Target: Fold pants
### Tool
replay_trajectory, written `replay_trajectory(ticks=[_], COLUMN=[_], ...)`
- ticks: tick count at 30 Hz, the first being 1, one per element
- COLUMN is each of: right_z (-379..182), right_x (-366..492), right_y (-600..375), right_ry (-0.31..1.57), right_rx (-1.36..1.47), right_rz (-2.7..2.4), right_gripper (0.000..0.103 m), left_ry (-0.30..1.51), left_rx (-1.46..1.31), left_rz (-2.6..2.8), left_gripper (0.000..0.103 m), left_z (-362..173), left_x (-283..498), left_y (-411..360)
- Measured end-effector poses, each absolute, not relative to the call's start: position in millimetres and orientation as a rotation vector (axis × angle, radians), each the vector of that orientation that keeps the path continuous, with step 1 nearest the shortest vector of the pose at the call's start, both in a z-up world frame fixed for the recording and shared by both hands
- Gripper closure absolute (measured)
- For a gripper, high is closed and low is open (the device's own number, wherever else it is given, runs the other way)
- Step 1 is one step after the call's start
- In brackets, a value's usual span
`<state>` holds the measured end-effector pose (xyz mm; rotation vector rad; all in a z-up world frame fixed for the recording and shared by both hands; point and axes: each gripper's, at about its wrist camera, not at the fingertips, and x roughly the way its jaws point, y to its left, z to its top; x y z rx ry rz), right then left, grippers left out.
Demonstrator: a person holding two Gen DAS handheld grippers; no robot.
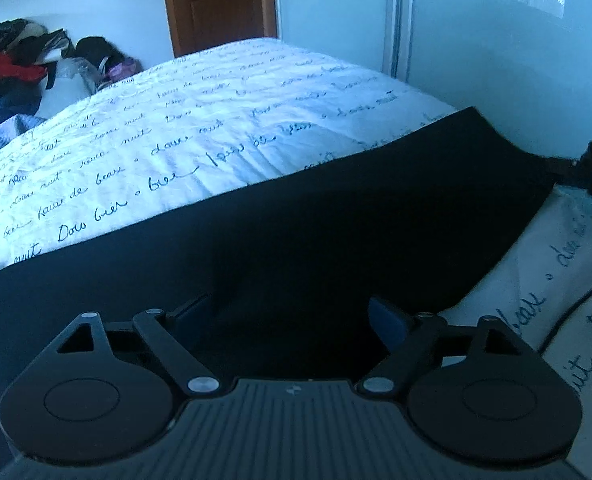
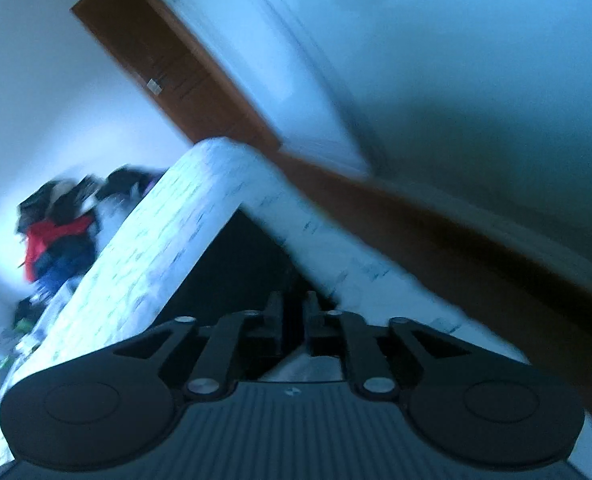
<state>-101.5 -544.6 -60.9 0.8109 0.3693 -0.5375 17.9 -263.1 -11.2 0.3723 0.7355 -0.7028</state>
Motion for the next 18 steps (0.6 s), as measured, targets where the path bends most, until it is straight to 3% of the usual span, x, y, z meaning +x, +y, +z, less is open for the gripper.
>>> replay_trajectory(ticks=[5,7,8,10,15,18], right_z=[-30,-33,-38,-51,-43,-51], right_x=[-89,-63,-53,-40,-97,-114], right_y=[-513,-503,-501,-503,-512,-508], right_ry=[0.300,0.393,0.439,0.507,0.304,0.373], right_rx=[0.593,0.573,0.577,0.609,0.797,0.858], right_rz=[-0.514,-0.350,-0.298,-0.311,-0.432,-0.385], right_gripper=[0.078,0.057,0.053,0.052,0.050,0.050], left_ry=[0.769,0.779,0.760,0.739,0.699,0.707], left_rx=[0.344,0.376,0.382,0.395,0.357,0.302], left_rz=[-0.689,-0.697,-0.696,-0.706,-0.682,-0.668], left_gripper=[0.016,0.016,0.016,0.017,0.016,0.016], left_z=[-13,-20,-19,-16,-2,4], left_x=[27,24,21,17,21,30], left_y=[-264,-267,-266,-263,-253,-252])
